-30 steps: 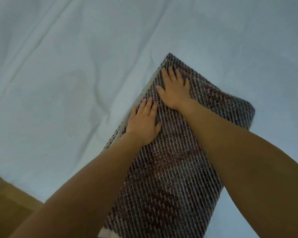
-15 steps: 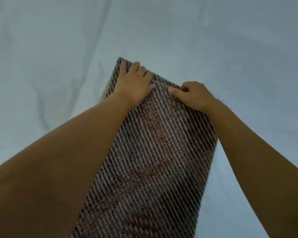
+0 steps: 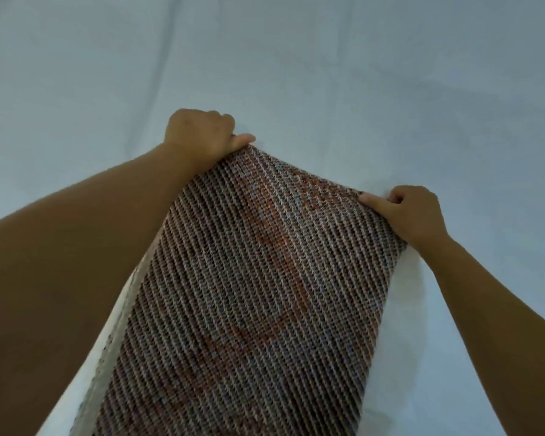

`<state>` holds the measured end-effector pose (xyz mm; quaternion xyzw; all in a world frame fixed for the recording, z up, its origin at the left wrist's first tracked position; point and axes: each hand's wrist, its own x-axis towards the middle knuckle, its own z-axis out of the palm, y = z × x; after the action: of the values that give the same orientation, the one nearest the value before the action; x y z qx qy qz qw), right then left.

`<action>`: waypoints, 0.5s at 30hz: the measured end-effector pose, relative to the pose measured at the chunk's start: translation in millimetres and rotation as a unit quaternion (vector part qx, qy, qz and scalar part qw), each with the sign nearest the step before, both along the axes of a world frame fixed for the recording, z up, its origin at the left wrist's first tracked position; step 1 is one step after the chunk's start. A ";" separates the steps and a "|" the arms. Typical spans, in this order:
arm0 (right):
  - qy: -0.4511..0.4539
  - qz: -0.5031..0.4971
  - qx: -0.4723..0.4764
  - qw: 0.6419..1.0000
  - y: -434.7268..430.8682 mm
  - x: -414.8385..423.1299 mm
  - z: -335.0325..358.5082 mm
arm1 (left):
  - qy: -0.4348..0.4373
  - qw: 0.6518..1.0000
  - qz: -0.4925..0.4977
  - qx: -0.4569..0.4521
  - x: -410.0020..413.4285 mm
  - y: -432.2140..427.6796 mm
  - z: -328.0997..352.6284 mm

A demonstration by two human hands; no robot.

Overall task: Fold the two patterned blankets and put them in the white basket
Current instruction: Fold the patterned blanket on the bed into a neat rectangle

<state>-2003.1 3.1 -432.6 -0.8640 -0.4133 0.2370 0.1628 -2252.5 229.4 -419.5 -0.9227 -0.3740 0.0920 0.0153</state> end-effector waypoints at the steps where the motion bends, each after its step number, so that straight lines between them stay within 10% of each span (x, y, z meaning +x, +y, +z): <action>1: -0.015 -0.015 0.005 1.000 -2.5 0.4 -8.0 | 0.005 1.000 0.004 0.004 4.2 3.1 -7.0; 10: -0.204 -0.030 0.066 0.976 11.9 -45.5 -20.5 | -0.062 0.988 0.138 0.026 16.7 -40.7 -36.1; 15: -0.091 0.118 0.096 0.984 23.5 -171.5 -13.6 | -0.140 0.985 0.076 -0.061 1.5 -131.2 -35.3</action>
<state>-2174.5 26.6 -446.2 -0.8076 -0.5463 0.1340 0.1770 -2251.0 98.2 -454.8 -0.8946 -0.4352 -0.0150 -0.1002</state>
